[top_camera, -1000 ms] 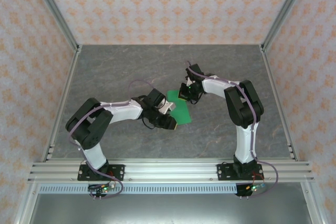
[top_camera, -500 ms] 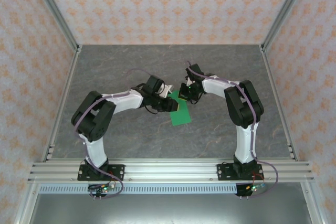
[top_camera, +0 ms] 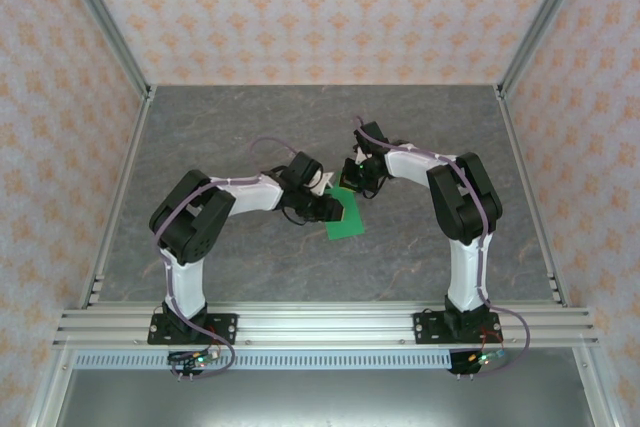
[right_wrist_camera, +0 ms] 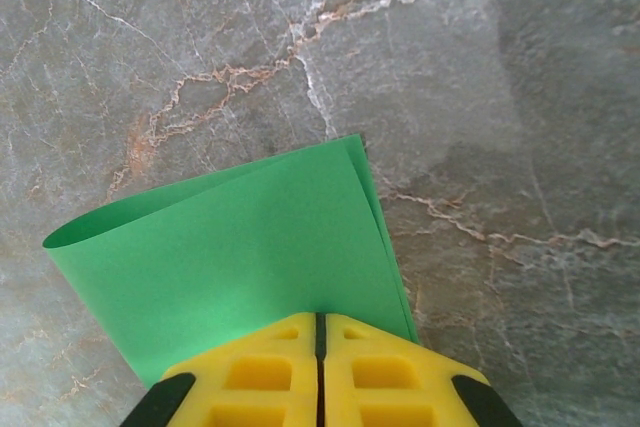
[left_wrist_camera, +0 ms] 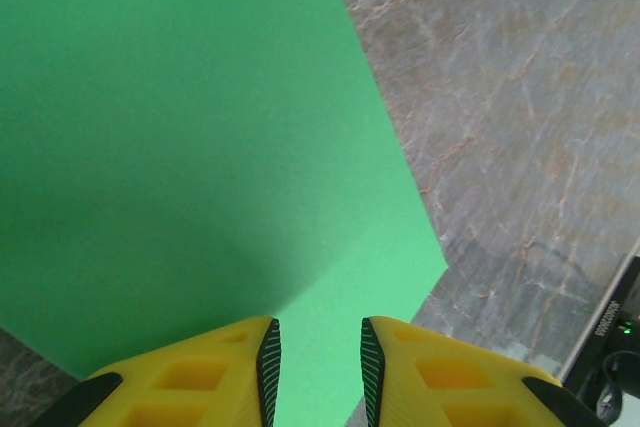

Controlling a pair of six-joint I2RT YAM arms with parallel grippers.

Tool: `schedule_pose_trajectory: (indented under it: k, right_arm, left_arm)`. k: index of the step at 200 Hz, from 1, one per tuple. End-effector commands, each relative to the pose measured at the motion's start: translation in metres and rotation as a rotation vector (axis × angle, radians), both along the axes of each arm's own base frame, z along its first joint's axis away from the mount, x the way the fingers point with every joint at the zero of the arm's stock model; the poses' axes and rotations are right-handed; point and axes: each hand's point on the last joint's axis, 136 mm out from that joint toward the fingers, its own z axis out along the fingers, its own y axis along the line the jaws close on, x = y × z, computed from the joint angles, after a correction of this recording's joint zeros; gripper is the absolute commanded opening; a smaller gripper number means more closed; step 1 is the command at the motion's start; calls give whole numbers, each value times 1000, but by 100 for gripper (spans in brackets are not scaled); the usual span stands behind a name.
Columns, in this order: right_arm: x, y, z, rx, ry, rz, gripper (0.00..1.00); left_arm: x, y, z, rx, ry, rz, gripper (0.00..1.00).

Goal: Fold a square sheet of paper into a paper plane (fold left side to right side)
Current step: Hold the square sheet of paper at the center of the table.

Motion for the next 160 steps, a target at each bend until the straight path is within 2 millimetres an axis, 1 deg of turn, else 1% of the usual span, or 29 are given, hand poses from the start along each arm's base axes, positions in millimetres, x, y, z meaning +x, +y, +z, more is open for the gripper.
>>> schedule_pose_trajectory:
  k: [1, 24, 46, 63, 76, 92, 111, 118, 129, 144, 160]
  right_arm:
    - [6, -12, -1, -56, -16, -23, 11]
    - [14, -9, 23, -42, -74, -20, 13]
    - [20, -16, 53, -60, -152, -30, 16]
    - [17, -24, 71, -81, -196, -40, 19]
    - [10, -31, 78, -95, -209, -47, 23]
    - [-5, -39, 78, -104, -200, -41, 24]
    - [-30, -46, 70, -105, -162, -31, 24]
    - [-40, -49, 64, -100, -138, -28, 22]
    - [-53, -49, 57, -75, -107, -28, 19]
    - [-68, -43, 48, -12, -66, -27, 13]
    - [-79, -37, 39, 23, -35, -22, 10]
  left_arm:
    - [-2, 7, -16, 76, 16, 7, 31]
    - [-6, 11, -22, 101, 27, 10, 31]
    - [-10, 15, -26, 119, 35, 13, 31]
    - [-11, 17, -29, 124, 40, 21, 31]
    - [-11, 16, -29, 123, 40, 22, 31]
    - [-10, 16, -28, 123, 37, 25, 31]
    - [-9, 15, -25, 125, 30, 26, 31]
    - [-8, 15, -24, 125, 29, 29, 31]
    - [-7, 14, -22, 122, 24, 31, 31]
    - [-6, 14, -21, 121, 23, 32, 31]
    - [-6, 13, -22, 125, 26, 29, 31]
